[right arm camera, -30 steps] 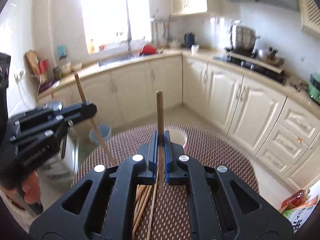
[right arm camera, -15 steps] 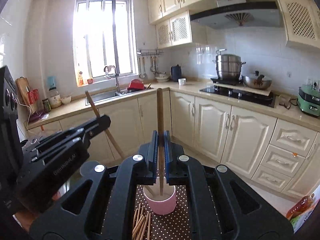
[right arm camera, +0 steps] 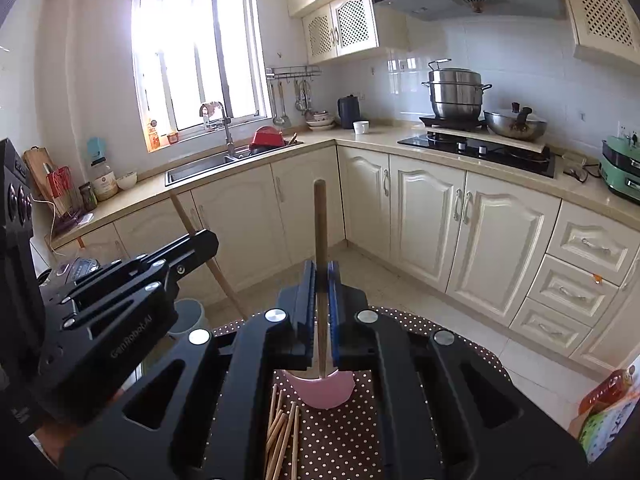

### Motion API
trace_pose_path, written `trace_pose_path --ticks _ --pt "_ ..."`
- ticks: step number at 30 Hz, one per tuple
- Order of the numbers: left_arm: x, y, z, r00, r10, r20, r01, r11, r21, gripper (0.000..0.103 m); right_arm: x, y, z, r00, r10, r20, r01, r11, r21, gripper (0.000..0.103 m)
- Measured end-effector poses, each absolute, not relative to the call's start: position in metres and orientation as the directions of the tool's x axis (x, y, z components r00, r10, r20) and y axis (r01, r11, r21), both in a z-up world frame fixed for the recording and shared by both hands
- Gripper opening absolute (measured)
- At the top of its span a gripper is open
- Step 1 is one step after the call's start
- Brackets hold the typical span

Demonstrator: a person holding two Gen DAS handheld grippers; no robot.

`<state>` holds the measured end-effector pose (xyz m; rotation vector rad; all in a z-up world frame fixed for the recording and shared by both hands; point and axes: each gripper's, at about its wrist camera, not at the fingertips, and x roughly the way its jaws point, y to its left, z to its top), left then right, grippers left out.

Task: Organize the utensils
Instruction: 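Lift both chopsticks upright and lower them into the pink cup with both tools, then open both tools to release the chopsticks inside the pink cup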

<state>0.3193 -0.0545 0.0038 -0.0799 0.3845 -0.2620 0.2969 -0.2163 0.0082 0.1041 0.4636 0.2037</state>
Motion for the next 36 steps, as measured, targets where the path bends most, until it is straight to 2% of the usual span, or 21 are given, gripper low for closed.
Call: trace_pose_path --ticks 2,3,7,10,18,29,30,32,33,34,36 --pt "0.318 -0.054 0.002 0.892 -0.254 -0.374 0.228 0.967 -0.113 0.039 0.297 -0.216 0.007 0.871 0.219 -0.441 -0.170 0.974 0.149 0.006" --pt "0.317 -0.053 0.001 0.893 -0.250 -0.373 0.225 0.968 -0.111 0.041 0.297 -0.216 0.006 0.868 0.219 -0.445 -0.168 0.974 0.152 0.006" --pt "0.313 -0.045 -0.002 0.894 -0.236 -0.380 0.212 0.972 -0.105 0.041 0.297 -0.214 0.002 0.861 0.220 -0.459 -0.165 0.974 0.158 0.006" --pt "0.310 -0.037 -0.004 0.892 -0.233 -0.388 0.205 0.972 -0.113 0.047 0.297 -0.213 -0.002 0.853 0.226 -0.471 -0.164 0.972 0.170 0.006" --pt "0.296 -0.018 -0.006 0.891 -0.214 -0.399 0.187 0.977 -0.106 0.047 0.294 -0.205 -0.010 0.834 0.218 -0.507 -0.150 0.974 0.172 0.007" --pt "0.265 0.010 -0.014 0.888 -0.196 -0.417 0.167 0.980 -0.106 0.050 0.268 -0.206 -0.005 0.840 0.196 -0.506 -0.130 0.978 0.164 0.009" --pt "0.261 0.012 -0.014 0.887 -0.197 -0.417 0.167 0.980 -0.107 0.051 0.263 -0.208 -0.003 0.843 0.194 -0.502 -0.129 0.978 0.162 0.012" --pt "0.252 0.020 -0.015 0.888 -0.200 -0.414 0.168 0.979 -0.113 0.054 0.255 -0.211 -0.001 0.849 0.192 -0.493 -0.125 0.978 0.166 0.024" --pt "0.248 0.022 -0.016 0.888 -0.199 -0.414 0.166 0.980 -0.113 0.054 0.248 -0.215 0.001 0.855 0.192 -0.482 -0.123 0.978 0.171 0.040" --pt "0.242 0.025 -0.018 0.888 -0.200 -0.415 0.167 0.979 -0.114 0.055 0.243 -0.217 0.003 0.861 0.191 -0.471 -0.122 0.977 0.173 0.050" --pt "0.234 0.031 -0.022 0.886 -0.200 -0.418 0.166 0.979 -0.116 0.055 0.233 -0.220 0.006 0.867 0.193 -0.460 -0.129 0.978 0.166 0.050"
